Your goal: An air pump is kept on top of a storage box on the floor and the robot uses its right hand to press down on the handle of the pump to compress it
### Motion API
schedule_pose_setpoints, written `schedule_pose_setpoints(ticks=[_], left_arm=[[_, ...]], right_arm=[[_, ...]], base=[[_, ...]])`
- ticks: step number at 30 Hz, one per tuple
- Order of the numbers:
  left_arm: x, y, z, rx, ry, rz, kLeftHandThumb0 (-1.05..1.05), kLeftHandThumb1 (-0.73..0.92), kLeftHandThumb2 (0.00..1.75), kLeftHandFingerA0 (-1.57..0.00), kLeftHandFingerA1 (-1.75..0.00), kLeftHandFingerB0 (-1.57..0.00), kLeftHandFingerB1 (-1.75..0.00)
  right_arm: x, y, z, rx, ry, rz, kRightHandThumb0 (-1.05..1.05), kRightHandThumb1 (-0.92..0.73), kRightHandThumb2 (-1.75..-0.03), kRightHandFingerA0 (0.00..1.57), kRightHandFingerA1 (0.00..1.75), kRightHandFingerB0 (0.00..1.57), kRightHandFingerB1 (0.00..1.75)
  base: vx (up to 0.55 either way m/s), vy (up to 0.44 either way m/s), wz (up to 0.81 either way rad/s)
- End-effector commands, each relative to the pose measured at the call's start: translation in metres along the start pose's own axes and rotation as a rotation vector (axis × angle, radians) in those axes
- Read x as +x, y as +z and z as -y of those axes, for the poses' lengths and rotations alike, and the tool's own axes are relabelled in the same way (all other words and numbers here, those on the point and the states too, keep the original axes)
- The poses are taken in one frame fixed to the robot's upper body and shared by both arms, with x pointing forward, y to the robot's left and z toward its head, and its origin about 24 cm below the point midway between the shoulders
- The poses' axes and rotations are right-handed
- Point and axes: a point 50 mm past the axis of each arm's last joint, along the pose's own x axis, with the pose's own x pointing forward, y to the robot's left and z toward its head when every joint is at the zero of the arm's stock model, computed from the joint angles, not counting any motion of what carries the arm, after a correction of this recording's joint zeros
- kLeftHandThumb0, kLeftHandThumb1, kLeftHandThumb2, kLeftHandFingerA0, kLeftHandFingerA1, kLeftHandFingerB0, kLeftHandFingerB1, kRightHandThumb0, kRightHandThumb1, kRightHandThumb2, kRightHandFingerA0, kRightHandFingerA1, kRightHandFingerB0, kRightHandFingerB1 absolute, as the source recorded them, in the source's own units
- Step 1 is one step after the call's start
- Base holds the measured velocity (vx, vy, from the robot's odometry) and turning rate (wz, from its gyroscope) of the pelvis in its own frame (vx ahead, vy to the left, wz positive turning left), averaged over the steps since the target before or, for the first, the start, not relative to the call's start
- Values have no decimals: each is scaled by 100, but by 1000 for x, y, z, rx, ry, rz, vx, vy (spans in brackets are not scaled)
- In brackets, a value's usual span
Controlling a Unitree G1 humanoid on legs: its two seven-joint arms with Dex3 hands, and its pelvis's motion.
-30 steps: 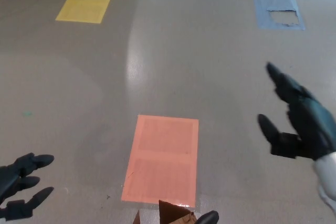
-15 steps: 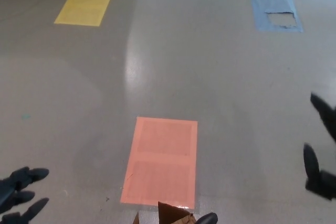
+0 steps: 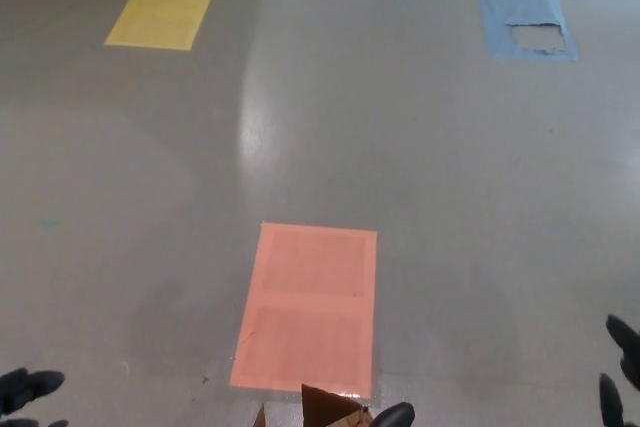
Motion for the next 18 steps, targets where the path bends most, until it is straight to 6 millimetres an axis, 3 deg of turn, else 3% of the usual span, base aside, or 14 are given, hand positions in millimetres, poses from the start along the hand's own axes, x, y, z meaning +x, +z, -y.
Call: schedule_pose_setpoints(ticks=[1,18], left_arm=[[-3,-8,-11,-44,86,-8,-60,87,66,-24,-33,-18,-29],[0,-2,-10,-22,87,25,-61,86,66,-26,-34,-20,-30]], right_arm=[[0,-14,11,43,70,-67,-88,-88,-118,0,19,0,12],[-1,-14,13,-19,111,-57,-84,-89,-117,0,17,0,14]], base=[[0,0,0],[0,0,0]])
